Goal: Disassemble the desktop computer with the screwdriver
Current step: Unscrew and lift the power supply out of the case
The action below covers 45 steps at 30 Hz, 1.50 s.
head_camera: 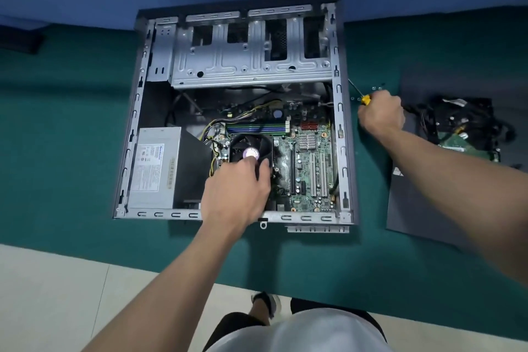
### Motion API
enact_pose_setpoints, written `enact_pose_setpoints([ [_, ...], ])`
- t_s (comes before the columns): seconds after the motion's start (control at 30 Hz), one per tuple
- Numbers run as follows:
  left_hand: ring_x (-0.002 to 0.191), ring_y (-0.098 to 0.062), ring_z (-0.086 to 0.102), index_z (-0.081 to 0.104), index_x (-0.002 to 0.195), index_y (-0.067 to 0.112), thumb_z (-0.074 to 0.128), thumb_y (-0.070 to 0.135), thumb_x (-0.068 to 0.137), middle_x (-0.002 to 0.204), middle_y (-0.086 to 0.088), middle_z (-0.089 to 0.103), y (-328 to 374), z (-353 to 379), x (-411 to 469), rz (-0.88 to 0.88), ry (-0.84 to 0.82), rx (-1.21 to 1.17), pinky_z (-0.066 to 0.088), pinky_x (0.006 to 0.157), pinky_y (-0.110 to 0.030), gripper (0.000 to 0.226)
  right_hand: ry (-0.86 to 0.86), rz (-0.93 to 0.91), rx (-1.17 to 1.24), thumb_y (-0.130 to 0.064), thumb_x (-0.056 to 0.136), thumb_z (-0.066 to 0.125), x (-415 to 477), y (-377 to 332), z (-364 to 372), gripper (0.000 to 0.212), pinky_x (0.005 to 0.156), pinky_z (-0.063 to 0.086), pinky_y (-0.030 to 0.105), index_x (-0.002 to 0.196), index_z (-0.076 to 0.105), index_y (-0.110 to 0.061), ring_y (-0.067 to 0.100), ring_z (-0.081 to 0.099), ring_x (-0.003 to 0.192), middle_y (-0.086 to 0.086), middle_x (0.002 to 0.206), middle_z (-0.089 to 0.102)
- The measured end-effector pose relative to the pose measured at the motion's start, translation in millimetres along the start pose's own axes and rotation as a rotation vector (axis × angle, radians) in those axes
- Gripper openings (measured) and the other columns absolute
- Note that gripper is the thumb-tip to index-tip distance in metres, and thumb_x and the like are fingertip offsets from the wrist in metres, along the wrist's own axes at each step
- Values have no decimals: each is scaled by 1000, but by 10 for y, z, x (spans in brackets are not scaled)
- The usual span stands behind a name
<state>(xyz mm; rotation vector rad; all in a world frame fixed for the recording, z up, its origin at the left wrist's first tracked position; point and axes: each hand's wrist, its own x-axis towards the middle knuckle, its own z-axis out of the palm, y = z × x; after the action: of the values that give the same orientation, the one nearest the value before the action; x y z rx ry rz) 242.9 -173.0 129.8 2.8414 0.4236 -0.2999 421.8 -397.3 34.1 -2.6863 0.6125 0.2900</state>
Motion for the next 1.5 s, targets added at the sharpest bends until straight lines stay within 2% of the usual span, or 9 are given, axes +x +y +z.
enact_pose_setpoints([
  [0.33, 58, -30, 41, 60, 80, 18, 35, 46, 96, 53, 7, 32, -17, 14, -17, 24, 25, -26, 33, 59, -33, 41, -66, -214, 182, -16, 96, 47, -851, 437, -54, 20, 80, 42, 40, 102, 54, 3, 40, 54, 94, 25, 102, 59],
  [0.6, 64, -32, 54, 60, 79, 18, 35, 42, 98, 65, -4, 58, -35, -35, -52, 56, 60, -65, 42, 60, -35, 39, -67, -277, -177, 9, 86, 42, -1343, 649, 77, 16, 69, 44, 40, 93, 54, 0, 34, 54, 90, 19, 97, 58],
  [0.77, 63, -27, 50, 63, 85, 16, 38, 36, 99, 71, -6, 64, -118, -63, -113, 132, 127, -102, 36, 57, -32, 35, -99, -254, -108, -6, 92, 48, -1368, 546, -185, 23, 84, 48, 45, 112, 59, 0, 38, 52, 104, 21, 111, 58],
  [0.9, 73, -23, 59, 63, 94, 14, 39, 32, 101, 83, -4, 66, -249, -108, -156, 310, 161, -79, 38, 59, -30, 31, 140, -302, 172, -14, 94, 53, -1559, 276, -571, 23, 90, 46, 43, 110, 64, -1, 37, 55, 102, 20, 108, 63],
  [1.0, 95, -22, 60, 63, 107, 12, 36, 35, 102, 102, -3, 67, -529, -181, -198, 496, 241, 69, 42, 81, -32, 36, 343, -438, 242, -14, 94, 52, -1928, -74, -715, 20, 86, 40, 38, 105, 65, -3, 31, 52, 98, 15, 102, 65],
  [1.13, 131, -21, 46, 53, 134, 8, 24, 50, 101, 141, -6, 52, -1166, -303, -260, 549, 264, 192, 26, 109, -35, 61, 248, -693, 216, -19, 96, 49, -2610, -661, -488, 20, 85, 41, 37, 102, 64, -6, 24, 50, 94, 9, 98, 63],
  [1.3, 141, -23, 34, 39, 145, 5, 33, 64, 93, 152, -8, 36, -2011, -441, -238, 650, 210, 326, 22, 116, -44, 79, 71, -813, 50, -45, 100, 27, -3215, -1117, 19, 49, 89, 43, 39, 119, 55, -10, 19, 49, 97, 3, 110, 60],
  [1.4, 147, -24, 9, 21, 151, 4, 57, 48, 90, 159, -10, 16, -2198, -466, -165, 726, 80, 380, 18, 118, -46, 84, 59, -834, -245, -68, 92, 13, -3379, -1182, 221, 79, 91, 39, 38, 142, 38, -13, 21, 52, 108, 3, 124, 60],
  [1.5, 145, -24, -19, -4, 152, 4, 47, 28, 101, 160, -10, -10, -2200, -423, -157, 733, 13, 332, 6, 120, -45, 76, 138, -848, -470, -74, 87, 29, -3409, -1169, 328, 88, 91, 38, 38, 149, 24, -13, 22, 55, 109, 1, 125, 60],
])
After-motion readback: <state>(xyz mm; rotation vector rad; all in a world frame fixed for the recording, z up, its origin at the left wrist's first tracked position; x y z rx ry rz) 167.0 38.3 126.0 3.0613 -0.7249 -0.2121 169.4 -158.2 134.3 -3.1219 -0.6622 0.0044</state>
